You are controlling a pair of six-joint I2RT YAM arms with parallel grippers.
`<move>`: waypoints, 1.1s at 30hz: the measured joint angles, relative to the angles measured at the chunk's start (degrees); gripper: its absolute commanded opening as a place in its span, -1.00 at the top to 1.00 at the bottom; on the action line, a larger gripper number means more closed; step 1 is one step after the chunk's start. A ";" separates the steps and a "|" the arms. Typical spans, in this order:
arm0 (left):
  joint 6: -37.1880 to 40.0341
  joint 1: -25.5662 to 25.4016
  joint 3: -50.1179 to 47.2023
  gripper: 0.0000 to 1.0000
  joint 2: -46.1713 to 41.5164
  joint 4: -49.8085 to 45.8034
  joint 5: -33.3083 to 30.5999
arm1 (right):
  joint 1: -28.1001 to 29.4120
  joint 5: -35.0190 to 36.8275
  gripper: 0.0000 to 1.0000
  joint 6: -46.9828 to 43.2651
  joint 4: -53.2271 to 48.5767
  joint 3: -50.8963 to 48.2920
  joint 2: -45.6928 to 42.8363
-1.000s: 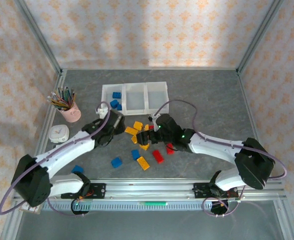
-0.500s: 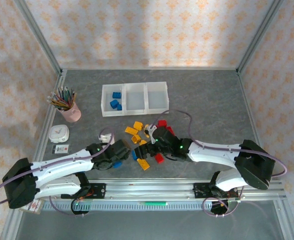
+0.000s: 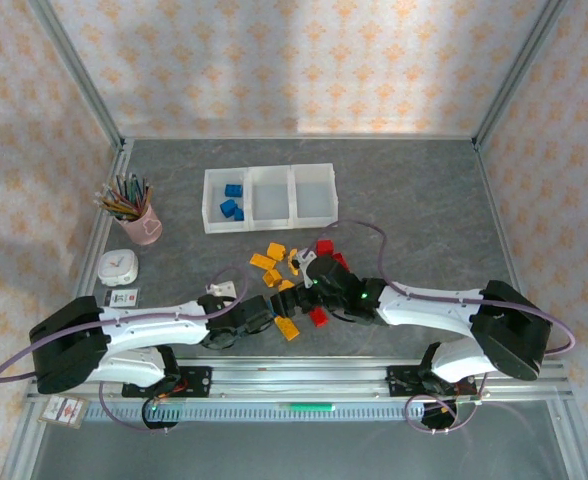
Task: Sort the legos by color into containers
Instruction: Pick up the lego from the middle-left of the table, then place the lego in the container.
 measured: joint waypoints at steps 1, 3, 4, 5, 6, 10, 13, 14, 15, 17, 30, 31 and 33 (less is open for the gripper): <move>-0.15 0.00 0.00 -0.26 0.13 0.09 -0.02 | 0.00 0.00 -0.99 0.00 0.07 0.00 0.00; -0.37 0.00 -0.02 -0.14 0.13 0.02 -0.24 | 0.00 0.15 -0.99 0.00 0.17 0.00 0.00; -0.33 0.00 -0.04 -0.08 0.13 -0.13 -0.46 | 0.00 0.15 -0.99 0.00 0.20 0.00 0.00; -0.46 0.00 -0.11 -0.02 0.13 -0.20 -0.50 | 0.00 0.17 -0.99 0.00 0.22 0.00 0.00; -0.57 0.00 -0.22 0.04 0.13 -0.22 -0.68 | 0.00 0.20 -0.99 0.02 0.24 0.00 0.00; -0.79 -0.37 -0.24 0.20 0.02 -0.42 -0.96 | 0.00 0.61 -1.00 0.22 0.31 0.00 -0.09; -0.87 -0.37 -0.24 0.25 -0.46 -0.42 -1.07 | -0.15 0.63 -1.00 0.44 0.28 0.00 -0.57; -0.87 -0.37 -0.24 0.26 -0.76 -0.42 -1.25 | -0.31 0.61 -1.00 0.50 0.28 0.00 -0.81; -0.87 -0.37 -0.24 0.27 -1.38 -0.46 -1.60 | -0.66 0.59 -1.00 0.68 0.26 0.00 -1.14; -0.85 -0.37 0.15 0.28 -2.93 -1.14 -2.75 | -1.77 0.55 -1.00 1.05 0.20 0.00 -1.88; 12.55 16.28 17.16 0.30 -9.73 -5.38 -13.57 | -9.07 1.22 -1.00 2.64 -2.99 6.10 -4.04; 14.73 18.51 18.29 0.30 -9.35 -4.79 -13.99 | -9.42 1.29 -1.00 2.84 -3.08 6.91 -3.93; 18.45 22.25 20.50 0.30 -7.76 -3.54 -14.47 | -10.34 1.51 -1.00 3.30 -3.15 8.57 -3.43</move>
